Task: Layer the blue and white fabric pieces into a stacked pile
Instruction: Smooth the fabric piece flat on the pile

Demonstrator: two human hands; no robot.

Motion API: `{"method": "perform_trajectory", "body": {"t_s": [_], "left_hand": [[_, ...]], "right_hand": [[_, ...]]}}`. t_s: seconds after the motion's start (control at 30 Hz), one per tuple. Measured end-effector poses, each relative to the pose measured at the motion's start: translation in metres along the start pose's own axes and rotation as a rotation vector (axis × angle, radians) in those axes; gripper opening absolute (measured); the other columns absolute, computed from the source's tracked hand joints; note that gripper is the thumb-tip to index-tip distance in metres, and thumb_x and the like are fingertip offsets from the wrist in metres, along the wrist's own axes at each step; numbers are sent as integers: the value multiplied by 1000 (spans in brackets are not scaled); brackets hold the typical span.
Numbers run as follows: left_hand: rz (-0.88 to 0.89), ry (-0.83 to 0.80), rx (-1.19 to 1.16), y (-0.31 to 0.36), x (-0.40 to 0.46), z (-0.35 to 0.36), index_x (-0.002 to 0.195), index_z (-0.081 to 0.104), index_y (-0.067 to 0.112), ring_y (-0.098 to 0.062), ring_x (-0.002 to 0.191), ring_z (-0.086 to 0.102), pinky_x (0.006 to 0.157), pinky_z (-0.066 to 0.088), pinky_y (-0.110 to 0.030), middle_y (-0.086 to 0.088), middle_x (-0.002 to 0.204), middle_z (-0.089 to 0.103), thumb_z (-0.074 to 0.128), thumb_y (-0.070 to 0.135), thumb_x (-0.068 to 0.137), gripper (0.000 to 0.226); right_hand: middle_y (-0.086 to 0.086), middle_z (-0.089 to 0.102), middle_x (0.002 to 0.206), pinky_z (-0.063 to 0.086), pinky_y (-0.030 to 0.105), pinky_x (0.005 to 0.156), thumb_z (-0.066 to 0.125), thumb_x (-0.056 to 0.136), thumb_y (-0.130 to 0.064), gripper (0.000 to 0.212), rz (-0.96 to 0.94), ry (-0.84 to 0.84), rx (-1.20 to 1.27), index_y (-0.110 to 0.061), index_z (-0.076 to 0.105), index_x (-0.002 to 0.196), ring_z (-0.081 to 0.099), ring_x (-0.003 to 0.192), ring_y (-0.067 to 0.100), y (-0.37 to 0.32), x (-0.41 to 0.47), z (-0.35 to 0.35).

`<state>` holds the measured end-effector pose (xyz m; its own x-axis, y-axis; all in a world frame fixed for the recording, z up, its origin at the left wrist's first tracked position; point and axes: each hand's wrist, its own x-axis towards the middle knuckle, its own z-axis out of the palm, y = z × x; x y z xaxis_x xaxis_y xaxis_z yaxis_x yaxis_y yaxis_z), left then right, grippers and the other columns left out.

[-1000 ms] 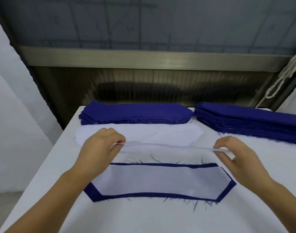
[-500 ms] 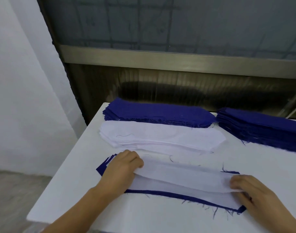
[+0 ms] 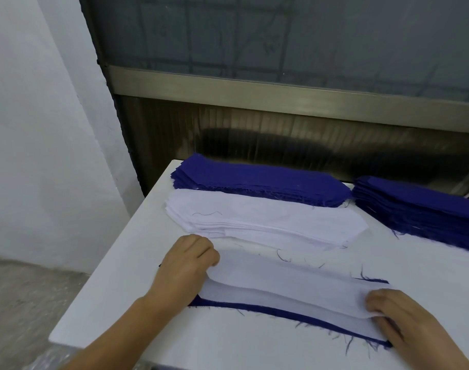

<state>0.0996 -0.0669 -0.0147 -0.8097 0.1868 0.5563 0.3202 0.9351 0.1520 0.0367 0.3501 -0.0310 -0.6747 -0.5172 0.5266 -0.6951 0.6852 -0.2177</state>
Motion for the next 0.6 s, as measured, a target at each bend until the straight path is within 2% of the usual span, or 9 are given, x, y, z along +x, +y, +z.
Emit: {"method": "perform_trajectory", "body": {"t_s": [0.07, 0.17, 0.27, 0.33, 0.4, 0.47, 0.53, 0.6], "left_hand": [[41, 42, 23, -1, -3, 0, 69, 60, 11, -16, 76, 42, 72, 34, -24, 0, 74, 57, 38, -6, 72, 29], [60, 33, 19, -3, -7, 1, 67, 59, 12, -16, 78, 43, 77, 33, -23, 1, 75, 57, 51, -10, 66, 23], [39, -81, -10, -5, -10, 3, 64, 56, 15, -17, 79, 51, 79, 34, -20, 3, 82, 58, 68, -13, 54, 33], [34, -142, -27, -6, -12, 3, 63, 56, 16, -18, 80, 58, 79, 37, -21, 4, 85, 61, 71, -15, 51, 37], [39, -156, -33, -6, -11, 1, 64, 55, 16, -19, 80, 59, 80, 37, -21, 4, 86, 62, 65, -13, 58, 31], [48, -158, -33, -6, -10, -1, 64, 52, 17, -17, 79, 54, 79, 35, -21, 6, 81, 58, 45, -10, 64, 28], [68, -157, -35, -6, -9, -2, 63, 48, 17, -15, 79, 47, 78, 34, -22, 8, 75, 54, 29, -5, 63, 30], [80, -158, -40, -7, -9, -2, 62, 46, 18, -13, 79, 42, 77, 32, -20, 9, 72, 51, 24, -4, 60, 30]], "right_hand": [[-7, 64, 94, 38, 10, 88, 30, 101, -45, 59, -1, -3, -1, -10, 74, 83, 54, 91, -1, 0, -1, 0], [-6, 65, 94, 38, 9, 88, 29, 102, -45, 61, -15, 4, -15, -10, 74, 81, 54, 91, 0, 1, -2, 0], [-2, 67, 93, 38, 10, 89, 31, 102, -44, 60, -38, 12, -33, -9, 75, 80, 54, 91, 2, 1, -1, 2], [0, 68, 93, 38, 12, 89, 32, 102, -42, 59, -52, 18, -45, -8, 75, 80, 55, 92, 4, 3, -1, 2], [3, 69, 92, 38, 13, 90, 32, 103, -41, 60, -68, 26, -56, -8, 75, 79, 55, 92, 6, 4, -1, 2], [2, 69, 92, 37, 12, 91, 31, 103, -39, 60, -84, 39, -61, -7, 75, 78, 54, 92, 6, 3, -1, 2], [-3, 65, 96, 36, 12, 91, 31, 103, -36, 60, -107, 59, -67, -5, 75, 76, 54, 90, 8, 1, 0, 2], [-8, 56, 101, 35, 11, 91, 31, 103, -32, 59, -123, 75, -81, -5, 74, 74, 54, 89, 10, 1, -1, 3]]}}
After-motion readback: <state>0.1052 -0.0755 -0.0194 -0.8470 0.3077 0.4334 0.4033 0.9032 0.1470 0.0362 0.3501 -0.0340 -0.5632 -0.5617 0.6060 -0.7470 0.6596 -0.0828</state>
